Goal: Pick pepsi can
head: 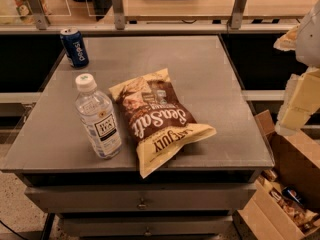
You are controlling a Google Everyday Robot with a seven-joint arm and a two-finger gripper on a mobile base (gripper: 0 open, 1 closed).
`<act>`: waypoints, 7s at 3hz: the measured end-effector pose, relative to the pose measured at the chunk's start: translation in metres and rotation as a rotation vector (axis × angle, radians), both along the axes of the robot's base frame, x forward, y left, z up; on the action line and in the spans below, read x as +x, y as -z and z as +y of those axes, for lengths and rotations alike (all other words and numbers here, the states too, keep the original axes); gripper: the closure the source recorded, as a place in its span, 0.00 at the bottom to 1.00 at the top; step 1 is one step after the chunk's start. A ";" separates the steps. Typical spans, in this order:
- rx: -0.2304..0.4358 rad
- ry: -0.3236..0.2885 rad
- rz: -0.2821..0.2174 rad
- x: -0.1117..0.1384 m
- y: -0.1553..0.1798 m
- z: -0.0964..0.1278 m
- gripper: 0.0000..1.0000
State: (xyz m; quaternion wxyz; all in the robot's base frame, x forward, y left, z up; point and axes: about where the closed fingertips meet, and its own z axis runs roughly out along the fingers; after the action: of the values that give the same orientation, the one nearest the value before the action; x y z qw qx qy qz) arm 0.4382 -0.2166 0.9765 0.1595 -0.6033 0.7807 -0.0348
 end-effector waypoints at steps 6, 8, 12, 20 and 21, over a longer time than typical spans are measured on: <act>0.343 -0.005 -0.083 0.156 0.006 0.092 0.00; 0.534 -0.030 -0.197 0.186 -0.002 0.167 0.00; 0.638 -0.104 -0.128 0.274 0.028 0.265 0.00; 0.929 -0.209 -0.138 0.312 0.109 0.444 0.00; 0.941 -0.237 -0.129 0.311 0.113 0.459 0.00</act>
Offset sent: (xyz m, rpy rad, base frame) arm 0.0349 0.0067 0.0024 0.0109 -0.0093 0.0051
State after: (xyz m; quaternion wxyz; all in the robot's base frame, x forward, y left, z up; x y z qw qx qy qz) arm 0.7489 0.2427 0.8638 0.4656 -0.5470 0.6263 0.3029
